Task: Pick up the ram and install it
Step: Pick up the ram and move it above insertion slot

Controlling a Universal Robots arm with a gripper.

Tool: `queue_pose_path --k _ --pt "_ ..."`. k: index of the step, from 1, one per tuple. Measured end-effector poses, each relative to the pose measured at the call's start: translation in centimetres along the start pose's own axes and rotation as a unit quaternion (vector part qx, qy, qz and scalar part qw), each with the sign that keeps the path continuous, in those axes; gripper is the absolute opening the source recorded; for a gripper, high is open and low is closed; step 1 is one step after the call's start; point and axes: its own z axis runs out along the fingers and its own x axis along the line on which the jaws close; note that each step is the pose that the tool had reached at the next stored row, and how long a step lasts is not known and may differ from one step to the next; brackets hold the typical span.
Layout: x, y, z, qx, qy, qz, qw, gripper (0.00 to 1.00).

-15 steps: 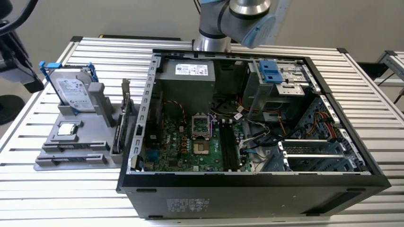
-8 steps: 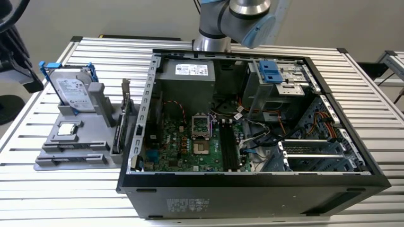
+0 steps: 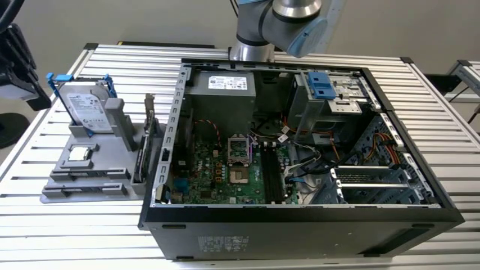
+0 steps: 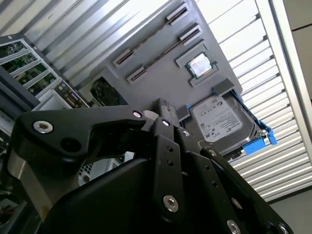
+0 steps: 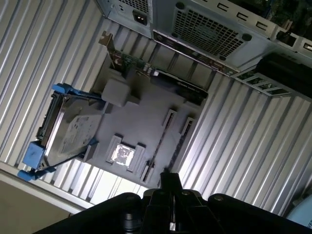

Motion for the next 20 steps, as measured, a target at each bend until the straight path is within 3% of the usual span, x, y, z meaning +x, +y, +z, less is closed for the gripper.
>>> queue_pose_path --k 9,20 --pt "-0.01 0.0 0.0 0.0025 -0.0004 0.036 0.9994 0.0" --pt "-0.01 0.0 0.0 0.0054 -0.0009 0.079 0.9969 0.0"
